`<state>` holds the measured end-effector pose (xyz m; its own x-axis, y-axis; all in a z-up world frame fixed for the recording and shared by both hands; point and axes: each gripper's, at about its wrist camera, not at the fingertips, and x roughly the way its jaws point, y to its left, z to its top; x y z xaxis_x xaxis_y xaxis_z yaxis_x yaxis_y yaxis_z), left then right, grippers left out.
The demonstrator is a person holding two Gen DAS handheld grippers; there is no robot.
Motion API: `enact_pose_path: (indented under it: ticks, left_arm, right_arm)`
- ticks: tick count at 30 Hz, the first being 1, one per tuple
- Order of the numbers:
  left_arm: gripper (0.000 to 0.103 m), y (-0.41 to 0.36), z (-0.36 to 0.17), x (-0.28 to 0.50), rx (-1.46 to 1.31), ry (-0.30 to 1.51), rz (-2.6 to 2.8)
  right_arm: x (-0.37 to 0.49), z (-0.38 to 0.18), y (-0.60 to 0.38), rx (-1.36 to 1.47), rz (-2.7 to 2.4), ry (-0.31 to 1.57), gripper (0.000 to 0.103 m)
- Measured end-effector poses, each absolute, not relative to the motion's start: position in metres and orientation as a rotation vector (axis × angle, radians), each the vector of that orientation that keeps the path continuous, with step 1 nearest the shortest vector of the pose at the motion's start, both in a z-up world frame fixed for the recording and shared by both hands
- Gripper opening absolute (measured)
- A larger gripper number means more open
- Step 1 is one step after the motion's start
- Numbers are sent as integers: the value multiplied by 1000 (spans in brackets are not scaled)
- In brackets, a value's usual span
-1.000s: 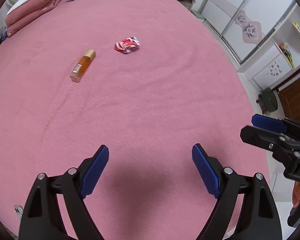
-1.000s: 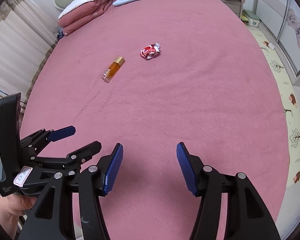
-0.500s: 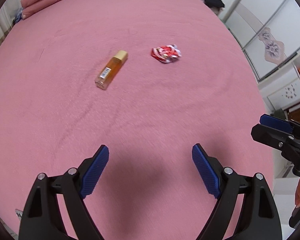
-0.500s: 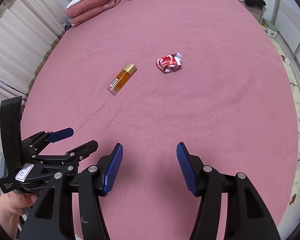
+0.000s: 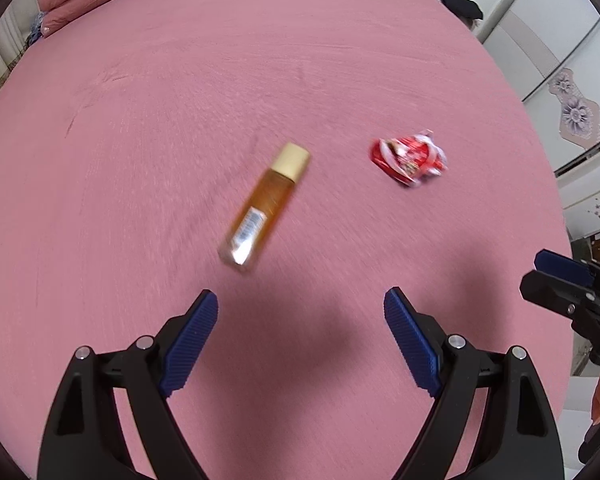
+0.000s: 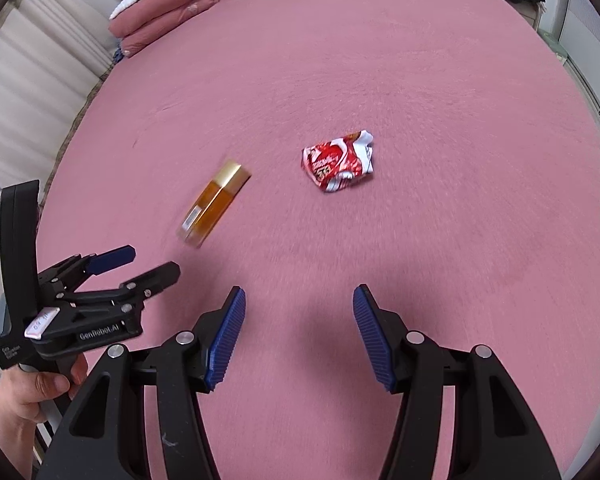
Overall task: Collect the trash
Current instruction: 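Grasp the orange perfume bottle with the left tool while the right tool grasps the red wrapper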
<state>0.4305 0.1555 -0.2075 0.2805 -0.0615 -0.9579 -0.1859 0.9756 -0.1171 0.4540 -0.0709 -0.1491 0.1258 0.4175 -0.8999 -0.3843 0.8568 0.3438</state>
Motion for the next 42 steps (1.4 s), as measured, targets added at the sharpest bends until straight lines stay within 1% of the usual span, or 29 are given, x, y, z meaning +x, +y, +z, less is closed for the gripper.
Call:
enact_pose_path:
  ticks: [6,9,10,12,13,14,17,24,29,30,31,33,34,36,42]
  left_arm:
    - [84,171,-243,462,-225,1337,77]
    - [77,175,-260,475,-225,1359,71]
    - [72,176,-264,477,-227,1365,76]
    - [58,180,-274,484,-242,1376,84]
    - [40,183,-281,487,-256,1390,87]
    - [37,185,-284,489,-270,1398,84]
    - [36,188,-286,492,-308,1376,87]
    - [35,185,-287,499,-334,1357,87]
    - [35,187,-289,500,-357,1348,92]
    - [35,188,-289,497,-364,1346,94]
    - [35,190,-289,490,-369,1344,95]
    - [35,194,-287,481,-378,1339,101]
    - [35,192,-287,478,-383,1338,103]
    - [34,190,-287,470,-402,1334,99]
    - [34,177,-284,423,-433,1347,89]
  right_arm:
    - [481,-175,-58,38,577,1340,55]
    - [494,-187,-51,40,574,1353,55]
    - [499,-190,-50,38,571,1353,55]
    - [508,-196,-47,45,570,1354,55]
    - [513,-199,-46,53,566,1355,55]
    - [517,-201,-46,60,561,1355,56]
    - [532,-209,-44,83,543,1363,58]
    - [561,-227,-47,116,471,1366,58]
    - [571,-242,-42,128,418,1408,58]
    - [571,-244,-40,128,415,1414,54]
    - [570,-245,-39,127,416,1410,43]
    - [565,-244,-38,135,434,1400,36]
    - [560,-242,-38,132,448,1389,30]
    - [546,-237,-41,123,480,1379,28]
    - [494,-231,-62,138,520,1397,27]
